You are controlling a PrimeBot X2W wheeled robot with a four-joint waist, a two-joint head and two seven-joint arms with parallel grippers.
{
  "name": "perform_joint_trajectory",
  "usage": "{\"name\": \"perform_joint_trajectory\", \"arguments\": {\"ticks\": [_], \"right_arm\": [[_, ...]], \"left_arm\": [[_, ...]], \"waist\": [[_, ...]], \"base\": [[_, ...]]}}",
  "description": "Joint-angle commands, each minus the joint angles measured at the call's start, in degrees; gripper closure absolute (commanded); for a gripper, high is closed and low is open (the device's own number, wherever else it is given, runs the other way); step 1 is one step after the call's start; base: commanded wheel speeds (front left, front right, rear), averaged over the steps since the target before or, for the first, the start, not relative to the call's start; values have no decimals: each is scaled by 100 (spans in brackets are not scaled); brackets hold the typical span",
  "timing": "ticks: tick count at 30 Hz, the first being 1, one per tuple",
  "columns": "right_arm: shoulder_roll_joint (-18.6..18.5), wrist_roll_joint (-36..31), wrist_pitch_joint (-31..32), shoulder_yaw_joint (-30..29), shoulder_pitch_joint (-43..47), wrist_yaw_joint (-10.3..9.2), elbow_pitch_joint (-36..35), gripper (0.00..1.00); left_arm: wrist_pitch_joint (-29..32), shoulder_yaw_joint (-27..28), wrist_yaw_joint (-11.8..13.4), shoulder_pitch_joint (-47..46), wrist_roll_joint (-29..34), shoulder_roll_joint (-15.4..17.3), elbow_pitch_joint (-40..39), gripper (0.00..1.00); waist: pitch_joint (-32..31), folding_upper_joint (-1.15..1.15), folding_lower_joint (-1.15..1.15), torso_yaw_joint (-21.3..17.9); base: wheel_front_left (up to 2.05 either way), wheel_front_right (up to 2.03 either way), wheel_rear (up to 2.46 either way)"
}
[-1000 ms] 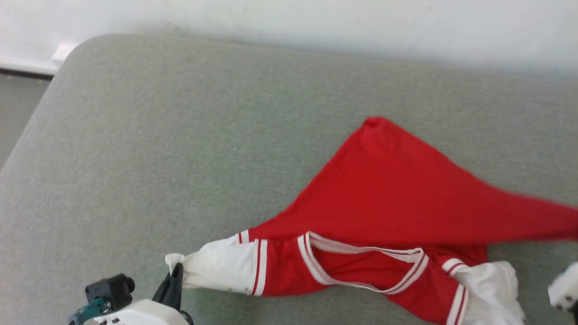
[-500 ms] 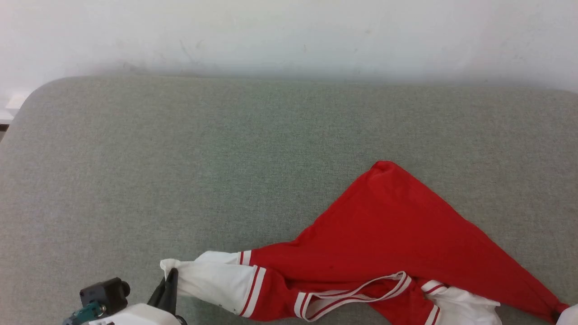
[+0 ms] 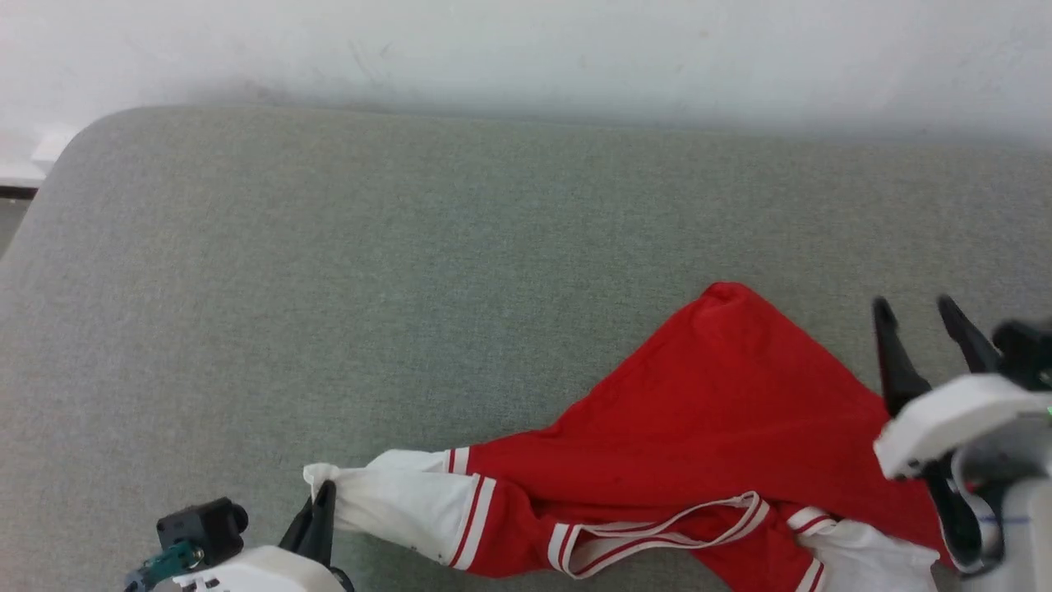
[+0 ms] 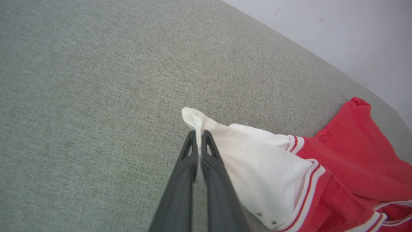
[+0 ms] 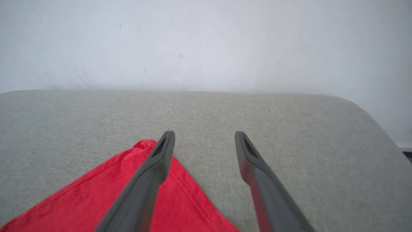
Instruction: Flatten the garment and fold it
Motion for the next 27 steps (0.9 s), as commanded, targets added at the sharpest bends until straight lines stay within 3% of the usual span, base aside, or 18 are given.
{"name": "perform_joint_trajectory", "arguments": {"ticks": [1, 4, 8, 16, 22, 23, 26, 27], "right_arm": [[-147, -71, -124, 218, -249, -5, 105, 0], [-424, -98, -152, 777, -798, -5, 569, 0], [-767, -93, 311, 1501, -1557, -5, 1375, 0], [-1103, 131, 1975, 2581, -2861, -5, 2752, 0], [-1224, 139, 3225, 3125, -3344, -5, 3423, 0], [-1226, 157, 3401, 3197, -3377, -5, 3491, 44], [-1230, 277, 3635, 3342, -3404, -5, 3508, 100], [-1224, 333, 3581, 3336, -3387, -5, 3474, 100]], "left_arm": [[-13, -17, 2, -128, -22, -20, -2, 100], [-46, -59, -30, -211, -54, -72, 14, 100], [-84, -146, -85, -357, -51, -114, 71, 100], [-195, -297, -172, -602, -62, -236, 259, 100], [-274, -359, -207, -671, -72, -283, 417, 100], [-280, -367, -210, -678, -73, -287, 438, 100], [-297, -373, -208, -680, -86, -293, 488, 100], [-301, -369, -203, -668, -90, -288, 502, 100]], "waist": [[91, 0, -1, 79], [216, 0, -1, 157], [399, 0, -1, 299], [718, 0, -1, 628], [803, 0, -1, 759], [803, 0, -1, 772], [766, 0, -1, 772], [736, 0, -1, 758]], "base": [[0, 0, 0], [0, 0, 0], [0, 0, 0], [0, 0, 0], [0, 0, 0], [0, 0, 0], [0, 0, 0], [0, 0, 0]]}}
